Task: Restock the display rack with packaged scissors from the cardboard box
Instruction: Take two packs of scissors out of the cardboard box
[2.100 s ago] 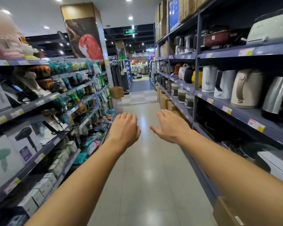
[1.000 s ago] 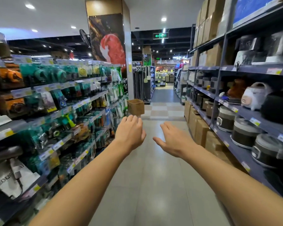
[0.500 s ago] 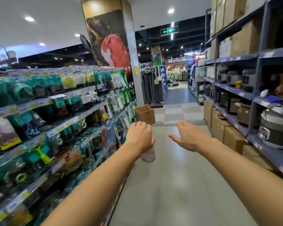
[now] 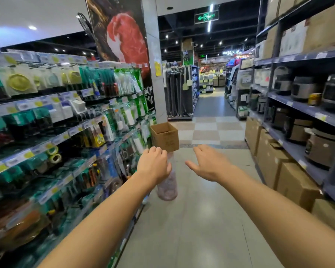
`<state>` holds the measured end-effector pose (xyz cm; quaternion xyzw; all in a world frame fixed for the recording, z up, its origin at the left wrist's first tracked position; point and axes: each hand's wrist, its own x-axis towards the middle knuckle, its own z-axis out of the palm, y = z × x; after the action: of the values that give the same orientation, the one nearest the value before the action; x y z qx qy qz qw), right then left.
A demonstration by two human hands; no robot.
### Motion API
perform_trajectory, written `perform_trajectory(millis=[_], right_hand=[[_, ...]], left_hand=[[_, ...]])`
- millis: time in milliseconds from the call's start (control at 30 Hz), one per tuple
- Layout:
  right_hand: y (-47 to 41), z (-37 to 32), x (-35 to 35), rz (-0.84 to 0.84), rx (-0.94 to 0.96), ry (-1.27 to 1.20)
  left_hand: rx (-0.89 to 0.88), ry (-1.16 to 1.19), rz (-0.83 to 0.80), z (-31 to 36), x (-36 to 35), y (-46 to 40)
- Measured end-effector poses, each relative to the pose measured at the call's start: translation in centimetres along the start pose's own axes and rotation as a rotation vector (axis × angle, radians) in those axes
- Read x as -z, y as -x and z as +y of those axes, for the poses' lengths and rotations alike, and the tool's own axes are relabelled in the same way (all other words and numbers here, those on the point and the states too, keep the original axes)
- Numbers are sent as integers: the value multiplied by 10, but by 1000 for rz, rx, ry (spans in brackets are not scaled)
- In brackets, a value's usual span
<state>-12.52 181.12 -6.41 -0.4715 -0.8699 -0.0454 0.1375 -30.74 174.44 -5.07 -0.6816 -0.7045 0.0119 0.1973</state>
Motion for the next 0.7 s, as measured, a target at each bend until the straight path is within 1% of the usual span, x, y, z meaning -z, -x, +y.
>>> perform_trajectory(millis=[100,167,300,433,567,700], right_hand=[[-75,33,-17,-64,76,89],[-131,54,-16,-85,59,110],[-225,93,-25,-64,32,77],[-295,140,-62,-133,59,96],[-376,197,-101,-167,43,71],[-472,251,-152,-161,61,54]], left_hand=[[-1,21,-34,-4,-41,-82],[12,39,-27,-13,-58,-142],[53,84,-20,-24,-88,-254],[25,66,-88,-14,-132,-345],[17,52,-105,-10,-179,-436],[57,1,-100,-13,-226,-533]])
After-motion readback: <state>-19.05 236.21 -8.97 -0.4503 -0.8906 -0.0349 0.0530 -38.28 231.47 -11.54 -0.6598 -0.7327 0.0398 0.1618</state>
